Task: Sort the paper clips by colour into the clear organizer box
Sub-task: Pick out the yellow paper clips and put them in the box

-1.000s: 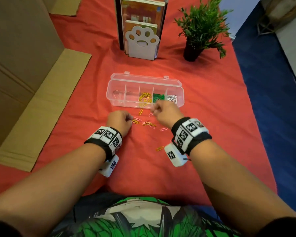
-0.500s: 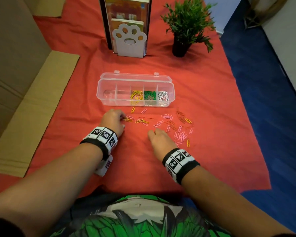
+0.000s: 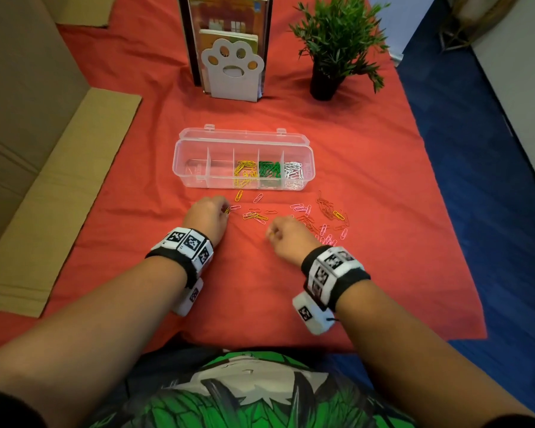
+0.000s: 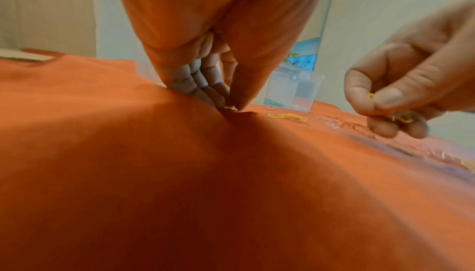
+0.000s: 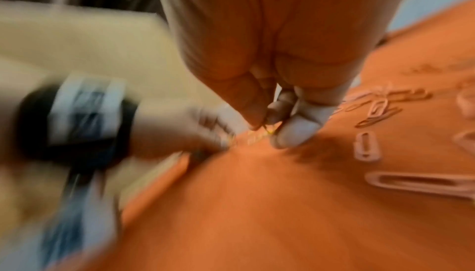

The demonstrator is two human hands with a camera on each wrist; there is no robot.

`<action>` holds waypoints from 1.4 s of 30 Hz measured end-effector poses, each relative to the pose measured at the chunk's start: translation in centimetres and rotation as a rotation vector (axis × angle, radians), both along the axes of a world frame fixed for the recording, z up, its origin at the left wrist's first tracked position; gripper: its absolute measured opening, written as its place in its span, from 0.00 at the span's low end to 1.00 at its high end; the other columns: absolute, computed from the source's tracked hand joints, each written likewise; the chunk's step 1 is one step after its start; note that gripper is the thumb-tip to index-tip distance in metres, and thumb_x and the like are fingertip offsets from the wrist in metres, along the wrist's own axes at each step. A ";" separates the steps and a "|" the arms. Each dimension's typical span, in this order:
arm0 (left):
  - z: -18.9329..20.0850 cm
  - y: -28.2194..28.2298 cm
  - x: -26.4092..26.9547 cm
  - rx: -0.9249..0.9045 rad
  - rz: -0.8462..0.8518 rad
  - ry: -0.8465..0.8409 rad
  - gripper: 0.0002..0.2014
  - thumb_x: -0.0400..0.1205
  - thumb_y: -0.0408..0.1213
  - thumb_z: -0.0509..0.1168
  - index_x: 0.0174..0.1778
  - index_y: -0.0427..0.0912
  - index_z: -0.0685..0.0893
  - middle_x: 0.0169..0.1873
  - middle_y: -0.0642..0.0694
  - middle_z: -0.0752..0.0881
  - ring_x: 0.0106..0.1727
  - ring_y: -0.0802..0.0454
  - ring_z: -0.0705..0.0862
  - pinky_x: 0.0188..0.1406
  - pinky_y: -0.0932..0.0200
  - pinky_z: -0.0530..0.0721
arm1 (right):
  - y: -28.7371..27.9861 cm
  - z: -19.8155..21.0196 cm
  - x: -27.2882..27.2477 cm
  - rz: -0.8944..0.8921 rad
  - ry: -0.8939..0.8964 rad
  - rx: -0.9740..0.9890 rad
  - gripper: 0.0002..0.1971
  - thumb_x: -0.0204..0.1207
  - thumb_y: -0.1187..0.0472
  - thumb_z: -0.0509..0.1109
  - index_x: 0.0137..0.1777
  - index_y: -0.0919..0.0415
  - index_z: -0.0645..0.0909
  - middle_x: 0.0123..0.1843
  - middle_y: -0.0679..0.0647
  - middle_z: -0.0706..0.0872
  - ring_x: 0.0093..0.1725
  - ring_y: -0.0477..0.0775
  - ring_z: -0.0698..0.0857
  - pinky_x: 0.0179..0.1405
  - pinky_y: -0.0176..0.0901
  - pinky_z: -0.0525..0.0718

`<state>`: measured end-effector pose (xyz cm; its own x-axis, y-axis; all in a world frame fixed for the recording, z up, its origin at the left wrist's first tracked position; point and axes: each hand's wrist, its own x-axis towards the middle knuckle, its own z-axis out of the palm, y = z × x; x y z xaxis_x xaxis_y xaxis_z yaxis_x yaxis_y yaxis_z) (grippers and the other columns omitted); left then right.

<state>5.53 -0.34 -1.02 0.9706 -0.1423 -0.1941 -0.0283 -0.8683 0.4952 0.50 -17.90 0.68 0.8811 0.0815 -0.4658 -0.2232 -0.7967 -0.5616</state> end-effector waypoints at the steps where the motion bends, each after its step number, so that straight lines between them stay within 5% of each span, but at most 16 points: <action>1: 0.0 0.1 -0.1 -0.013 0.016 -0.005 0.13 0.77 0.31 0.64 0.56 0.39 0.84 0.50 0.35 0.86 0.54 0.37 0.83 0.55 0.51 0.77 | -0.2 0.4 0.8 -0.127 0.051 0.146 0.09 0.76 0.69 0.59 0.39 0.58 0.78 0.41 0.58 0.83 0.38 0.56 0.81 0.37 0.38 0.77; 4: 0.3 0.4 -0.4 -0.086 0.074 0.030 0.10 0.75 0.29 0.64 0.50 0.38 0.85 0.43 0.37 0.87 0.48 0.40 0.83 0.51 0.54 0.77 | -0.3 1.1 2.6 -0.456 0.200 0.495 0.12 0.74 0.71 0.58 0.34 0.55 0.74 0.30 0.53 0.77 0.28 0.50 0.76 0.31 0.40 0.76; 7: 1.2 0.0 -0.3 -0.308 0.264 0.215 0.05 0.78 0.33 0.60 0.37 0.41 0.80 0.30 0.40 0.82 0.31 0.45 0.81 0.41 0.55 0.79 | 0.0 1.0 3.8 -0.520 0.222 0.563 0.10 0.74 0.70 0.60 0.35 0.55 0.74 0.30 0.53 0.75 0.27 0.49 0.73 0.27 0.39 0.74; 9: 2.0 -0.4 0.2 -0.546 0.465 0.420 0.12 0.79 0.31 0.54 0.29 0.41 0.73 0.23 0.42 0.78 0.22 0.49 0.78 0.31 0.56 0.78 | 0.3 0.4 4.6 -0.387 0.158 0.370 0.10 0.75 0.67 0.61 0.34 0.53 0.74 0.32 0.50 0.77 0.29 0.49 0.75 0.32 0.40 0.77; 12: 3.6 -0.8 0.4 -0.829 0.618 0.581 0.15 0.77 0.24 0.47 0.26 0.39 0.69 0.09 0.50 0.76 0.24 0.49 0.74 0.18 0.66 0.77 | 1.0 -0.9 5.0 -0.157 -0.015 -0.023 0.06 0.73 0.65 0.62 0.42 0.58 0.80 0.47 0.57 0.85 0.48 0.56 0.83 0.54 0.44 0.81; 16: 3.5 -0.9 0.9 -0.959 0.647 0.581 0.13 0.75 0.26 0.48 0.27 0.41 0.73 0.14 0.49 0.77 0.18 0.54 0.78 0.19 0.68 0.77 | 2.2 -2.1 4.4 0.049 -0.189 -0.210 0.12 0.72 0.64 0.66 0.55 0.63 0.78 0.58 0.64 0.77 0.59 0.66 0.78 0.62 0.52 0.80; 19: 2.6 -1.2 1.7 -0.651 0.499 0.417 0.11 0.76 0.35 0.62 0.26 0.45 0.75 0.21 0.47 0.76 0.22 0.52 0.76 0.23 0.64 0.74 | 2.4 -2.3 3.8 0.149 -0.266 -0.261 0.11 0.72 0.65 0.65 0.55 0.63 0.76 0.56 0.63 0.75 0.56 0.67 0.78 0.56 0.54 0.81; 22: 1.7 -1.0 1.9 -0.155 0.232 0.175 0.09 0.75 0.40 0.68 0.29 0.46 0.79 0.34 0.45 0.85 0.41 0.47 0.83 0.42 0.58 0.78 | 1.5 -2.2 3.7 0.158 -0.228 -0.280 0.11 0.75 0.66 0.63 0.57 0.66 0.76 0.57 0.64 0.75 0.57 0.67 0.79 0.57 0.53 0.79; 24: 1.2 -0.7 1.7 0.022 0.134 0.108 0.05 0.73 0.41 0.70 0.38 0.43 0.85 0.44 0.41 0.89 0.50 0.43 0.85 0.49 0.56 0.79 | 0.4 -1.8 3.8 0.083 -0.155 -0.221 0.11 0.77 0.65 0.63 0.57 0.67 0.75 0.59 0.64 0.77 0.59 0.66 0.79 0.58 0.49 0.77; 27: 0.8 -0.6 1.5 0.134 0.081 0.096 0.10 0.73 0.42 0.71 0.42 0.39 0.87 0.46 0.38 0.89 0.51 0.38 0.85 0.50 0.53 0.81 | -1.5 -1.1 3.9 -0.113 -0.097 -0.080 0.10 0.78 0.62 0.64 0.58 0.64 0.76 0.59 0.60 0.83 0.60 0.60 0.81 0.55 0.41 0.75; 30: 0.3 -0.8 1.0 0.177 0.034 0.086 0.09 0.76 0.40 0.69 0.42 0.37 0.87 0.47 0.35 0.88 0.50 0.36 0.85 0.50 0.50 0.81 | -2.6 -0.8 3.8 -0.205 -0.060 0.002 0.10 0.79 0.57 0.65 0.57 0.60 0.76 0.47 0.53 0.82 0.51 0.55 0.82 0.48 0.37 0.72; 33: 0.1 -0.7 0.5 0.176 0.019 0.103 0.10 0.78 0.40 0.66 0.44 0.36 0.85 0.49 0.33 0.86 0.52 0.34 0.84 0.51 0.49 0.80 | -3.2 -0.9 3.8 -0.264 -0.054 0.085 0.04 0.79 0.56 0.65 0.44 0.54 0.78 0.34 0.46 0.78 0.40 0.50 0.78 0.42 0.38 0.73; 37: 0.9 -1.0 0.7 -0.062 0.118 0.286 0.12 0.81 0.39 0.58 0.47 0.35 0.82 0.47 0.32 0.83 0.48 0.40 0.82 0.49 0.53 0.77 | -2.9 -0.7 4.0 -0.402 0.024 0.300 0.09 0.81 0.61 0.61 0.39 0.55 0.76 0.31 0.47 0.77 0.26 0.43 0.73 0.24 0.36 0.69; 40: 2.2 -1.7 0.7 -0.646 0.421 0.605 0.10 0.75 0.37 0.54 0.28 0.43 0.74 0.26 0.41 0.77 0.21 0.54 0.70 0.23 0.65 0.67 | -2.4 -0.2 4.0 -0.598 0.151 0.675 0.13 0.82 0.68 0.57 0.37 0.55 0.74 0.27 0.49 0.78 0.17 0.39 0.72 0.15 0.32 0.63; 42: 2.7 -1.8 0.8 -0.943 0.578 0.753 0.11 0.74 0.34 0.51 0.25 0.43 0.71 0.17 0.48 0.76 0.17 0.56 0.68 0.19 0.68 0.65 | -2.3 0.3 3.8 -0.656 0.198 0.824 0.13 0.81 0.70 0.57 0.38 0.56 0.74 0.24 0.48 0.78 0.17 0.40 0.73 0.16 0.31 0.62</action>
<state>6.31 -2.11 1.73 0.6370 -0.1250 -0.7606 0.7679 0.0174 0.6403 4.27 -20.22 0.99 0.7819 -0.0259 -0.6229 -0.6161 0.1203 -0.7784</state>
